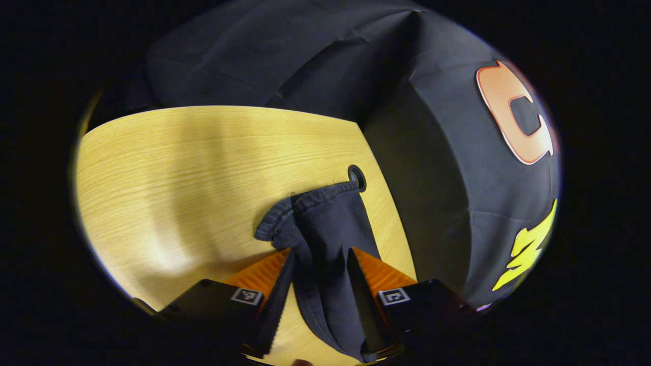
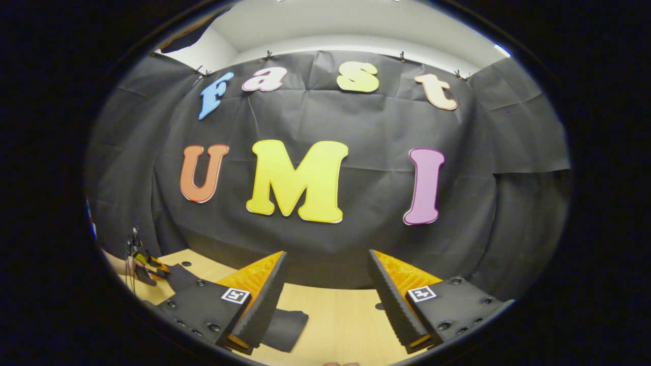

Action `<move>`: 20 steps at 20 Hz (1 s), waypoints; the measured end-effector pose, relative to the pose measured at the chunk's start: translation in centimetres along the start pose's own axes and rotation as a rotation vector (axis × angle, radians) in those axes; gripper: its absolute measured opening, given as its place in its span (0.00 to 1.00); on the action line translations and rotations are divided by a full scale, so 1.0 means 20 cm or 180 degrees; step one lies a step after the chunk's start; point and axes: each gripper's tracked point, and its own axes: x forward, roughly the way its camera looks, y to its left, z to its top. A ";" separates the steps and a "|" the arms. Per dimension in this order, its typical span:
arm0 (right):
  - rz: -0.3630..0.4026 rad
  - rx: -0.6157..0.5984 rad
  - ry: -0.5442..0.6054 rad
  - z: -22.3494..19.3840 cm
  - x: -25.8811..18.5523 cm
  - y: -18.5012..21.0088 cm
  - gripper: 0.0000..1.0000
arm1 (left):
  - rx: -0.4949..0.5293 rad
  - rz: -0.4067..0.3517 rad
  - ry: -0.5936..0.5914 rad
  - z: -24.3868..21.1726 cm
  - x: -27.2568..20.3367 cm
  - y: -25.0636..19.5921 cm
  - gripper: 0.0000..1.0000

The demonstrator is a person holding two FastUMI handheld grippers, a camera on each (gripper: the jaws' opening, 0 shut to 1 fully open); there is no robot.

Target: Grasp the waist and the cuffs of the jeans and fold them to make the two legs overlap; first hold the waist and fold one-third of the jeans toward the cuffs, then hold the cuffs and fold the remaining one-third in the same direction to finish folding.

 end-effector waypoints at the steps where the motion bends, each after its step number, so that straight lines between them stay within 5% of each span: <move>1: -0.0020 -0.0010 0.0011 0.00 0.00 -0.02 0.92 | -0.0033 0.0044 0.0005 -0.02 0.01 0.03 0.62; 2: -0.0039 -0.0016 0.0016 0.00 -0.01 -0.05 0.92 | -0.0167 -0.0016 -0.0030 -0.01 0.04 0.02 0.34; 6: -0.0148 0.0012 -0.0008 0.02 -0.03 -0.14 0.92 | -0.0679 -0.0243 -0.0151 0.00 0.07 -0.01 0.07; 8: -0.0182 0.0020 -0.0010 0.03 -0.05 -0.17 1.00 | -0.0587 -0.0258 -0.0198 -0.01 0.05 -0.05 0.04; 11: -0.0217 0.0057 -0.0049 0.06 -0.08 -0.20 0.92 | -0.0432 -0.0522 -0.0377 0.03 -0.06 -0.22 0.04; 15: -0.0206 0.0064 -0.0081 0.07 -0.12 -0.19 0.96 | -0.0182 -0.0898 -0.0516 0.00 -0.28 -0.51 0.03; 20: -0.0270 0.0095 -0.0068 0.05 -0.20 -0.24 0.92 | 0.0437 -0.1438 -0.0488 -0.28 -0.54 -0.97 0.03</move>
